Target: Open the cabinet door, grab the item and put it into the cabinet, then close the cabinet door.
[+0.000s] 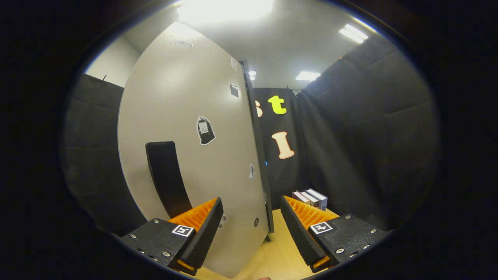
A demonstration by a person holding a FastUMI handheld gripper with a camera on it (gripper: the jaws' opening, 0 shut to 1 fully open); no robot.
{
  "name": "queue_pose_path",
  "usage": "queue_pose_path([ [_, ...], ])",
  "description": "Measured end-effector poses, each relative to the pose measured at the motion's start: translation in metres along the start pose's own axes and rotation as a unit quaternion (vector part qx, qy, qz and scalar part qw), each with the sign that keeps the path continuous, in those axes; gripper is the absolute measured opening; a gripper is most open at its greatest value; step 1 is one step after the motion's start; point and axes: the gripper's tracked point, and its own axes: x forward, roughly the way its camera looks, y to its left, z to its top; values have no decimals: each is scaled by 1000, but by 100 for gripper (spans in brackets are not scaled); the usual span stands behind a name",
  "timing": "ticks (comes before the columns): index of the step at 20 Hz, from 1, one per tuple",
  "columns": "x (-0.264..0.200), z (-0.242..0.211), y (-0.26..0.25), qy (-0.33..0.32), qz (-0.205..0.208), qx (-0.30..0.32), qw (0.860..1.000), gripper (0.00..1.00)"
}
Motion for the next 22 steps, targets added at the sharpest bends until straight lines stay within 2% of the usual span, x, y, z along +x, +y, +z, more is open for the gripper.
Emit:
queue_pose_path([
  [10,29,-10,66,8,62,-4,998,93],
  [18,72,-29,127,17,117,-1,993,95],
  [22,91,-42,160,33,133,-19,990,95],
])
